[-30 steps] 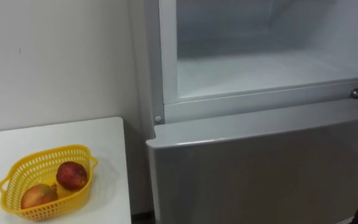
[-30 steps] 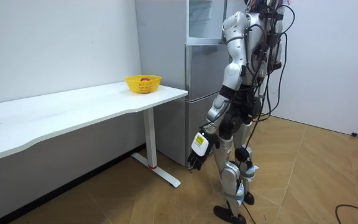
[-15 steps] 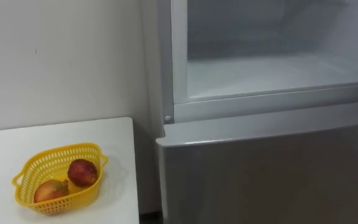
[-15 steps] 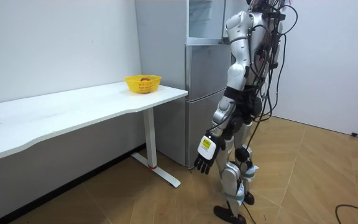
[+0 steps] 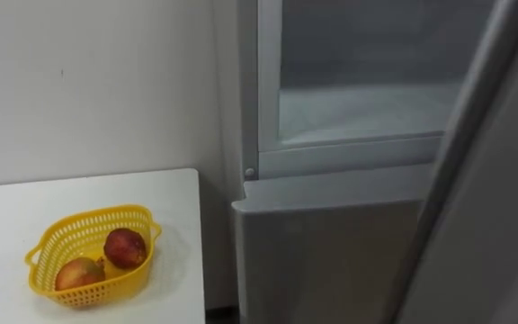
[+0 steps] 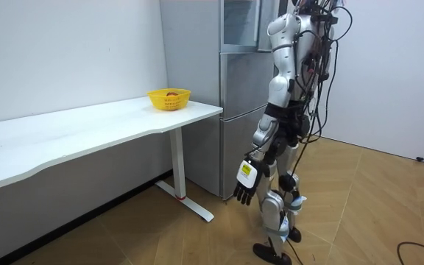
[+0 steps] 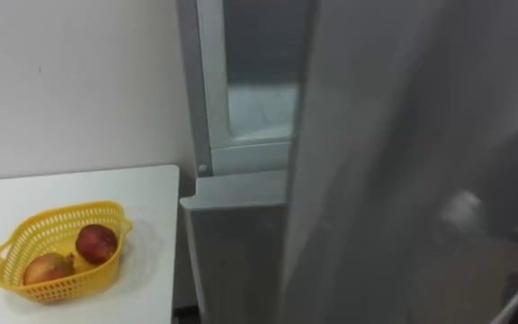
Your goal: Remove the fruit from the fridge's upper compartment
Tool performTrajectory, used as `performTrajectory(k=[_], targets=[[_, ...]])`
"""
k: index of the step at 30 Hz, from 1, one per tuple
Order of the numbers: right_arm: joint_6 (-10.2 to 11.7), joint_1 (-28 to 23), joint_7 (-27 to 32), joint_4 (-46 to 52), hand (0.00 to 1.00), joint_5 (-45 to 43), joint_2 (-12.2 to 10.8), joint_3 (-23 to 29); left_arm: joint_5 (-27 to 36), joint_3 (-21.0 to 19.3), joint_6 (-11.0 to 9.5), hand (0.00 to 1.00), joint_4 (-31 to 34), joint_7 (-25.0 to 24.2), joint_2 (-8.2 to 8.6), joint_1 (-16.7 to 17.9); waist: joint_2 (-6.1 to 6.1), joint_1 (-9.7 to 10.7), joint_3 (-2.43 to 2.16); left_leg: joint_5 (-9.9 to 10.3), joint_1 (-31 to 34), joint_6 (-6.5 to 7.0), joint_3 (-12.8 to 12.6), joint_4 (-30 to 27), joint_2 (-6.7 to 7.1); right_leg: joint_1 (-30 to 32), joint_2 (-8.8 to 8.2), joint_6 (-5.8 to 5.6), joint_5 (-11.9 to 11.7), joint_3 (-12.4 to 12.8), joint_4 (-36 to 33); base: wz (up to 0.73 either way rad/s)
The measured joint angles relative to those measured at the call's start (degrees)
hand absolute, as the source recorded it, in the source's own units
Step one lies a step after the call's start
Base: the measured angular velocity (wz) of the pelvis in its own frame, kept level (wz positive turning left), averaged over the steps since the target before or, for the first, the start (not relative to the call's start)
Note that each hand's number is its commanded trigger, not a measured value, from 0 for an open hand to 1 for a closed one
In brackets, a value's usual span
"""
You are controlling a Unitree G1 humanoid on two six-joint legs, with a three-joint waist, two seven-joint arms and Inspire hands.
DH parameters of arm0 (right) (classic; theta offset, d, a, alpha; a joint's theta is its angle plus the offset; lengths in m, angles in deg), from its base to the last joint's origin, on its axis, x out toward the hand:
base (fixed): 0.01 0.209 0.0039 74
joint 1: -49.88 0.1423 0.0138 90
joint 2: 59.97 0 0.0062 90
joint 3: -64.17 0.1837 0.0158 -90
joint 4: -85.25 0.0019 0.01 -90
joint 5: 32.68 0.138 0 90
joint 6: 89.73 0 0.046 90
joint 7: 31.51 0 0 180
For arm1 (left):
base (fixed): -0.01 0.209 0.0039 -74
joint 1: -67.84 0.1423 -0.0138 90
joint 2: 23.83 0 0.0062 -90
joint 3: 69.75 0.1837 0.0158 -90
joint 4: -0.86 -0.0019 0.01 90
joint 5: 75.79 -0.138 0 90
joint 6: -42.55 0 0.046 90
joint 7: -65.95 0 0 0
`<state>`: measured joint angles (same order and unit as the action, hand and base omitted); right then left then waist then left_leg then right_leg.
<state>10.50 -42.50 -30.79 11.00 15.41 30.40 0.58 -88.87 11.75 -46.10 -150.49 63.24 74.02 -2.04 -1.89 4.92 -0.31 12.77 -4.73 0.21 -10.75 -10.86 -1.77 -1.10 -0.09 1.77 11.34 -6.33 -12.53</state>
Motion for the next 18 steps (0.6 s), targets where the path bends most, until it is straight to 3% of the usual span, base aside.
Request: performTrajectory(k=[7,11,18], targets=[[2.9,-1.5,0.5,-7.1,0.00,-11.6,-0.6,-6.6,0.0,4.4,0.5,0.00,-1.7,-0.1,-1.55,-1.2,-1.57,-2.4,0.21,0.0,-0.9,-0.28,0.6,-0.3,-0.64,-1.5,0.35,0.56,-0.5,-0.5,1.2,0.00],[3.2,-1.7,1.3,-7.9,0.00,-12.2,-2.3,-8.8,0.0,5.8,1.2,0.00,-1.5,-0.4,-1.39,-0.5,-1.42,-3.2,0.13,0.1,-0.8,-0.44,0.7,-0.4,-0.72,-1.9,0.24,0.48,-0.7,-1.4,1.6,0.11],[3.5,-1.7,2.0,-8.9,0.00,-11.9,-2.6,-9.5,0.0,5.8,1.9,0.00,-1.4,-2.1,-1.36,0.8,-1.13,-3.7,-0.03,0.1,-0.9,-0.51,1.7,-0.4,-0.66,-2.8,0.26,0.40,-1.3,-2.0,1.7,0.05]])
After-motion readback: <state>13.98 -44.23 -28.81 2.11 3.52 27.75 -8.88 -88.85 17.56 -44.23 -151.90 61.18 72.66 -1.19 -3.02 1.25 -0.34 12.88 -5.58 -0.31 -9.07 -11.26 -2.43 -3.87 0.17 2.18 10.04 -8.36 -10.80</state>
